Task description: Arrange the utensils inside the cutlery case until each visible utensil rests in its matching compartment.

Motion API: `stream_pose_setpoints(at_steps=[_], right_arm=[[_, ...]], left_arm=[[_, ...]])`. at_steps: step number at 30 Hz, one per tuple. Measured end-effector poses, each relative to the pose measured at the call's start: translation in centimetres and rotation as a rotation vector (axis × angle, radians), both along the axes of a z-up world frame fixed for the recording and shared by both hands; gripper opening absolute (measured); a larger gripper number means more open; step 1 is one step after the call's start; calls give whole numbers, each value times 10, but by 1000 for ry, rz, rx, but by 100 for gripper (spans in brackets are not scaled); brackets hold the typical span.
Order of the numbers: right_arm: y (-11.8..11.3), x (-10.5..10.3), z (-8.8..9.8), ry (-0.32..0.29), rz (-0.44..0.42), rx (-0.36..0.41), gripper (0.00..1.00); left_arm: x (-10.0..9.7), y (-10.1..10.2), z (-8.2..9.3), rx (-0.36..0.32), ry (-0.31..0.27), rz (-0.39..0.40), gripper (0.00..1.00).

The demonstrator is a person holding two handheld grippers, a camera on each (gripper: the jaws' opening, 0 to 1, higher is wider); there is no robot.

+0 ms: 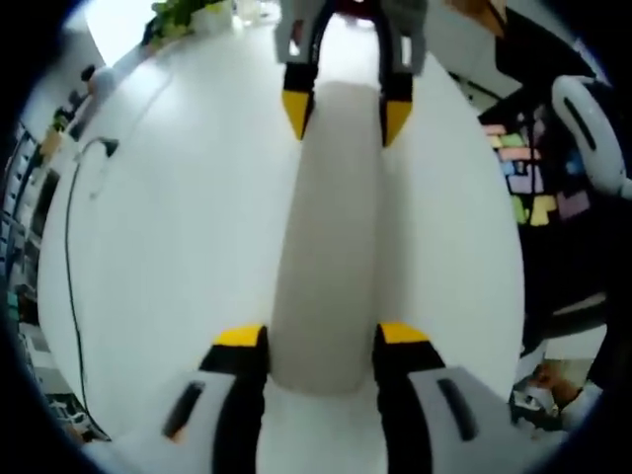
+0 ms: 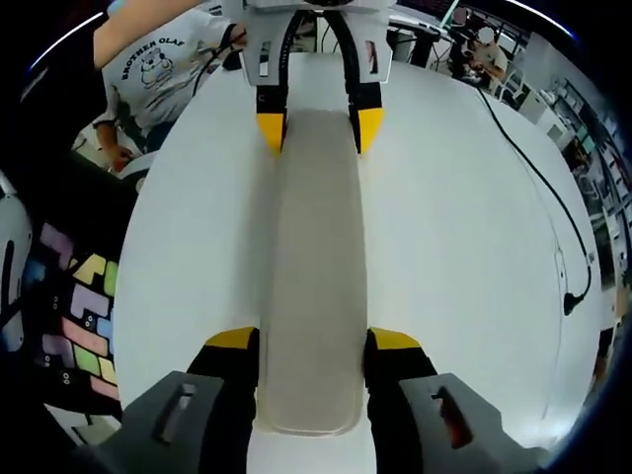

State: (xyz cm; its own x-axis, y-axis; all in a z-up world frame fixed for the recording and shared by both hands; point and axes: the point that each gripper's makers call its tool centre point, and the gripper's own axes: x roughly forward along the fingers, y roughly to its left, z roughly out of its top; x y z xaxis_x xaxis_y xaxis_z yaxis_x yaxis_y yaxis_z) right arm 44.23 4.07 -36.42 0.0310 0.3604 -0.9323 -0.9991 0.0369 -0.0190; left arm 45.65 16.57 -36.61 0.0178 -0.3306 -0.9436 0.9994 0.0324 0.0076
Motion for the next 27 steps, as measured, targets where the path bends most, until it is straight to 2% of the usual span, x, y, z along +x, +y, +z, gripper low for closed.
stream_pose_setpoints(at_steps=[4,9,14,21,27], right_arm=[[-12,4,11,-25,12,18,43],[-29,6,8,-22,-9,9,43],[-46,6,2,-1,-10,2,43],[-72,15,1,-7,-31,-14,43],[-83,14,-1,-1,-46,-10,43]], left_arm=[[6,-12,6,-7,-16,-6,44],[13,-29,12,-36,-28,-22,44],[12,-47,9,-26,-10,-30,44],[17,-71,3,-38,-9,-44,44],[17,-80,1,-47,4,-50,44]])
